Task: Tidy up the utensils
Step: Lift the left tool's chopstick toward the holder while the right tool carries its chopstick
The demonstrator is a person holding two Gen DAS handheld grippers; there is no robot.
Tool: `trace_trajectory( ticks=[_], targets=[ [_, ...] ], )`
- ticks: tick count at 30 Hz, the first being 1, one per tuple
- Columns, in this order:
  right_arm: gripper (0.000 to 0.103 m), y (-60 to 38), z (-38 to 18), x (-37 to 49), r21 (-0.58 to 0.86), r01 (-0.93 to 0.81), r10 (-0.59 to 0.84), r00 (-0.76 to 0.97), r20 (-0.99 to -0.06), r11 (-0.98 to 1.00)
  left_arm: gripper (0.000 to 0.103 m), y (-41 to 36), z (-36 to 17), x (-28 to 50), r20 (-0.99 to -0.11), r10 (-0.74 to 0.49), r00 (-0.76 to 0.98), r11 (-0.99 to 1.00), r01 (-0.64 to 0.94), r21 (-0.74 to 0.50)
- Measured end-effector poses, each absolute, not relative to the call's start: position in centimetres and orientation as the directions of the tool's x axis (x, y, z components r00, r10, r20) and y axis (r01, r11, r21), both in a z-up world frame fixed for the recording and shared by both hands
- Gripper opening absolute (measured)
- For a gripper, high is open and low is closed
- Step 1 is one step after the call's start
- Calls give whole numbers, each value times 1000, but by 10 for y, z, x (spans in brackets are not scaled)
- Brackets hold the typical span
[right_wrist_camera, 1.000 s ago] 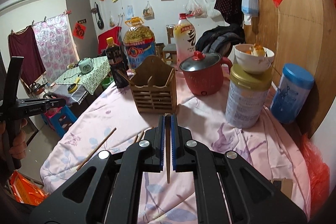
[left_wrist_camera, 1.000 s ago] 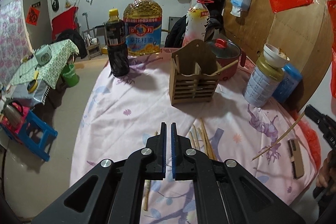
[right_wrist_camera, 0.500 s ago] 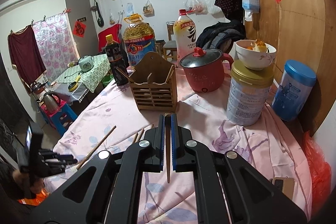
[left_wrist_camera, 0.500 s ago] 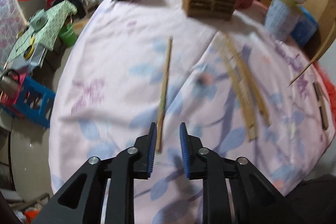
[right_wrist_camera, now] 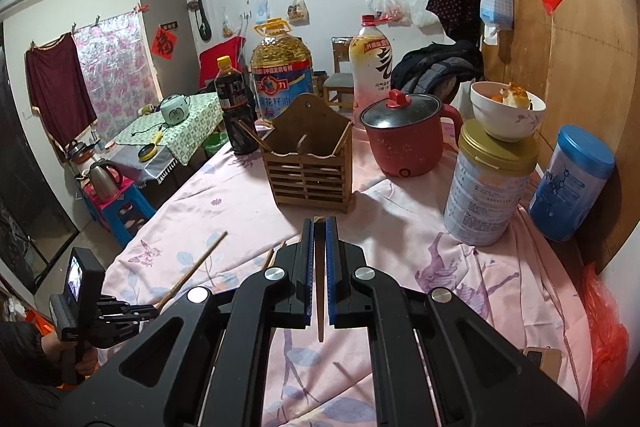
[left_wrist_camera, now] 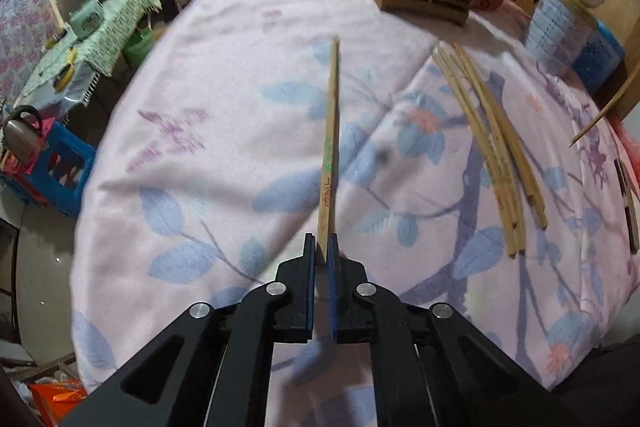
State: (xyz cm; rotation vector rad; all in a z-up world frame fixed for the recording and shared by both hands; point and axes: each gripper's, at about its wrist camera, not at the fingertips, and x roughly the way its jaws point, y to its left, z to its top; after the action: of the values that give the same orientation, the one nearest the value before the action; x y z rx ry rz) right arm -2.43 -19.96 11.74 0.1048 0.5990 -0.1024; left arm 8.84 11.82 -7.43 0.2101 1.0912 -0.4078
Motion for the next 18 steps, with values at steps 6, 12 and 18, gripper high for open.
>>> trace_trajectory(
  ticks=[6, 12, 18],
  targets=[
    [7, -198, 123, -27, 80, 126, -62, 836, -544, 989, 6, 111, 6, 93, -803, -269, 531, 901, 434, -14],
    [7, -195, 134, -30, 82, 116, -58, 858, -511, 990, 6, 95, 99, 104, -676, -350, 649, 887, 462, -16],
    [7, -198, 147, -33, 98, 120, -60, 879, -474, 988, 6, 71, 143, 113, -640, -426, 639, 851, 524, -43]
  ],
)
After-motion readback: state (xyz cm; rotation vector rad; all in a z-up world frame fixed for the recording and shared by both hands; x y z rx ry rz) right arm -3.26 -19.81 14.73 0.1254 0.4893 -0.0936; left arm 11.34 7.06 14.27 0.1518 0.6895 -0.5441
